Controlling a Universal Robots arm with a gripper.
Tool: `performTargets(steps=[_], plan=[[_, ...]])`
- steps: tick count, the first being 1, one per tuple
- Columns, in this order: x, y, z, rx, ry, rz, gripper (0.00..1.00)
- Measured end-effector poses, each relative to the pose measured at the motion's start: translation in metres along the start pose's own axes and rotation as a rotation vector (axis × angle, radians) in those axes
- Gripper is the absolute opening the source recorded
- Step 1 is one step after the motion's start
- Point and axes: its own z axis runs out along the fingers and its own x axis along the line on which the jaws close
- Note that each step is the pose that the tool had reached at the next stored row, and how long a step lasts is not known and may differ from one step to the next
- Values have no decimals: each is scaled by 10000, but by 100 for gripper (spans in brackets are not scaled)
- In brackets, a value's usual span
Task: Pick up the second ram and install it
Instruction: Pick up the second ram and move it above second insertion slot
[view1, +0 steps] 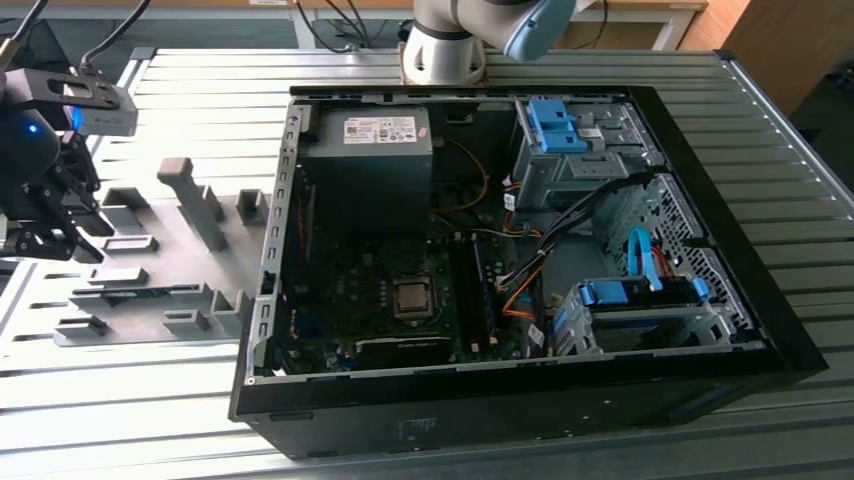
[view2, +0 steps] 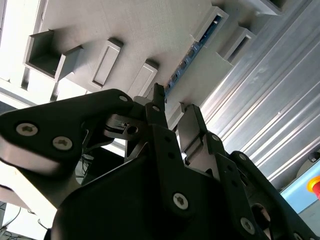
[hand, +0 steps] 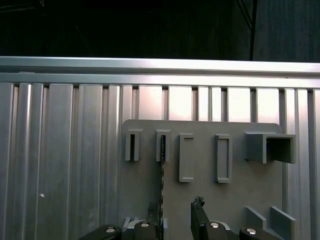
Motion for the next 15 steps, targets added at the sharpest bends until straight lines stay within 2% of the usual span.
performTargets(steps=[9, 15], plan=[[4, -1, 25, 1, 0, 0, 38], [8, -3, 107, -1, 2, 0, 38]])
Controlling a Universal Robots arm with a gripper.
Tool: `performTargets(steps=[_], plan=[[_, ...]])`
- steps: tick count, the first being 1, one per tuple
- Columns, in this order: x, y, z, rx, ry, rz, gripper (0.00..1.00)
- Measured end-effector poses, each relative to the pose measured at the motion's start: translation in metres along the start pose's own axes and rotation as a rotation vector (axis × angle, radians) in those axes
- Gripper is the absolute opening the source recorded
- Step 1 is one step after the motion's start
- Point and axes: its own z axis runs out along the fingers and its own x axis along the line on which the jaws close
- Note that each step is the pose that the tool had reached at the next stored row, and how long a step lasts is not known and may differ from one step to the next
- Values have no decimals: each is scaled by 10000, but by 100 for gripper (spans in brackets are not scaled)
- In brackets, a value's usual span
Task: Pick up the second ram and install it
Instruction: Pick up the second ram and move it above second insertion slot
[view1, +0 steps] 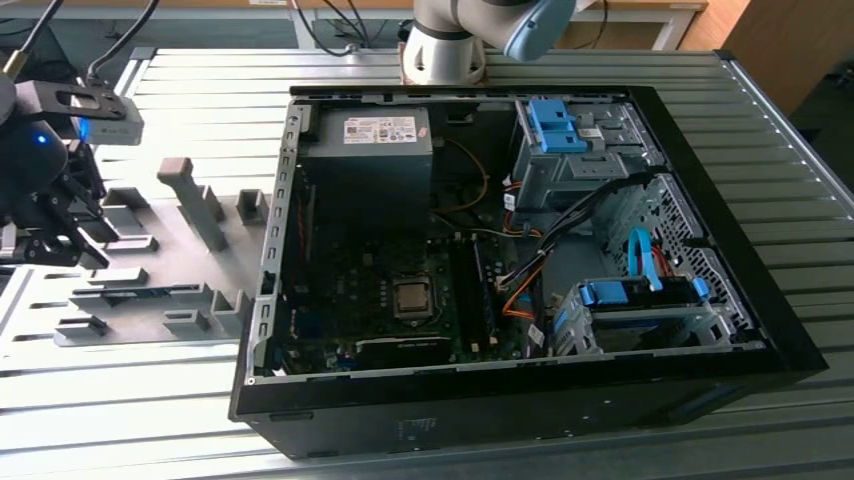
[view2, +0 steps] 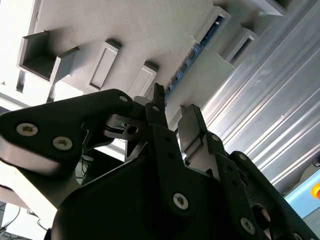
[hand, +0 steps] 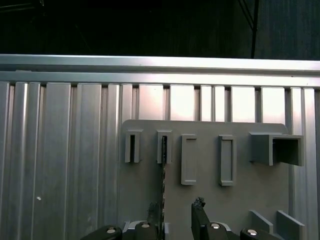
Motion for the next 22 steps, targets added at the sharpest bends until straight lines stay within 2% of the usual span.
performTargets(steps=[5, 8, 22], plan=[[0, 0, 9, 0, 0, 0, 38], [6, -1, 39, 1, 1, 0, 38], [36, -7, 271, -1, -2, 0, 38]])
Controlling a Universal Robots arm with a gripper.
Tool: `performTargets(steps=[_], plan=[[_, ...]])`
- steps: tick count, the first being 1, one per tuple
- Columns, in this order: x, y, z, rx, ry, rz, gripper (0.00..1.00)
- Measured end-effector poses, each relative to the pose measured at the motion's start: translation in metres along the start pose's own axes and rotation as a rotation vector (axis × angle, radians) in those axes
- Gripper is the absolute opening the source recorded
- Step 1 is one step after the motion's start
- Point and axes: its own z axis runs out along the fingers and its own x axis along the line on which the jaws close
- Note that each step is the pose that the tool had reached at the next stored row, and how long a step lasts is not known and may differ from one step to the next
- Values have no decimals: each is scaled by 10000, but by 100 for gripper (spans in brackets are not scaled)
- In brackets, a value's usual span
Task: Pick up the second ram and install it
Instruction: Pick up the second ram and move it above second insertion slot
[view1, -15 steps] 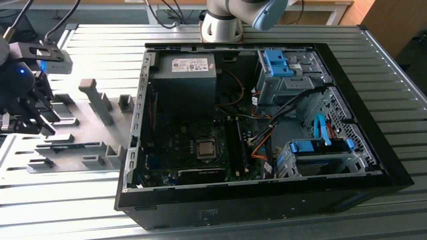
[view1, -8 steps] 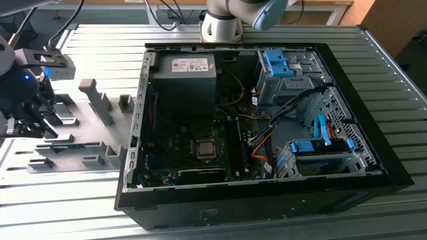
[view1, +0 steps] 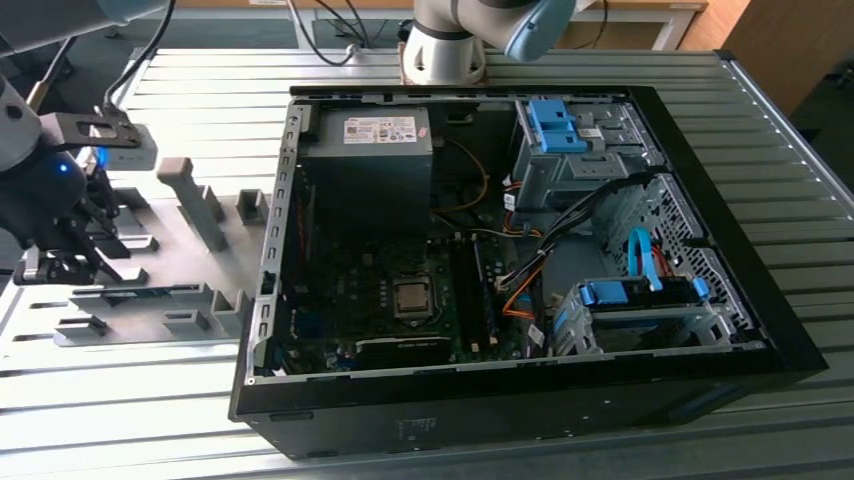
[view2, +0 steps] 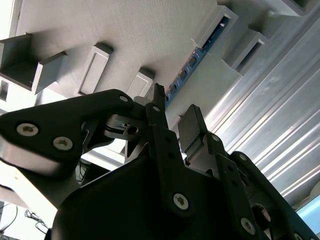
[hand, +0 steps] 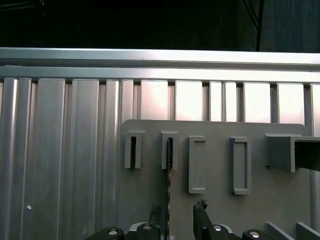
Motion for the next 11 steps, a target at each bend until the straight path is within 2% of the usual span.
performTargets(steps=[6, 11], plan=[[3, -2, 62, 1, -1, 0, 38], [3, -2, 71, 1, -1, 0, 38]])
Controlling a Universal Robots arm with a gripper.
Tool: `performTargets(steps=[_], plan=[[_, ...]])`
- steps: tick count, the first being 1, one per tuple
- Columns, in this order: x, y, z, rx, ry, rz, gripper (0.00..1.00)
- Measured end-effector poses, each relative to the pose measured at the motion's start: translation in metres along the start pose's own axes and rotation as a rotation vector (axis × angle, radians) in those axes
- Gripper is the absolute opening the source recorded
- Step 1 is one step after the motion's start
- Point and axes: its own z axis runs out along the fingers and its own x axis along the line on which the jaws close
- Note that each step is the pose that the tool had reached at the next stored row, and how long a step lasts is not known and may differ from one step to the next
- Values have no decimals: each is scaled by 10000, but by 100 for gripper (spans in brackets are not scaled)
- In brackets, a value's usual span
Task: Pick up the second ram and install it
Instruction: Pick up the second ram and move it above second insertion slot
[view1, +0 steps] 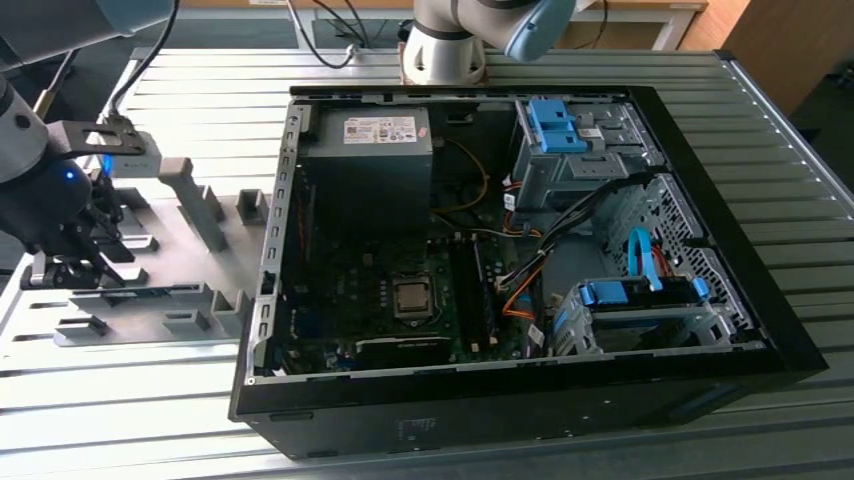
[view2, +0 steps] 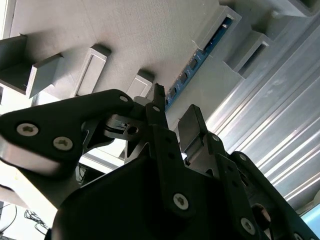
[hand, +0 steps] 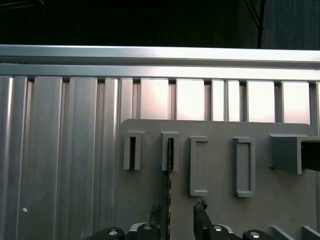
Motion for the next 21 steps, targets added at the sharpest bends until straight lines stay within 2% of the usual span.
performTargets(steps=[8, 19, 21], plan=[[2, 0, 15, 2, -2, 0, 38], [17, 6, 151, 2, 0, 0, 38], [18, 6, 156, 0, 1, 0, 38]])
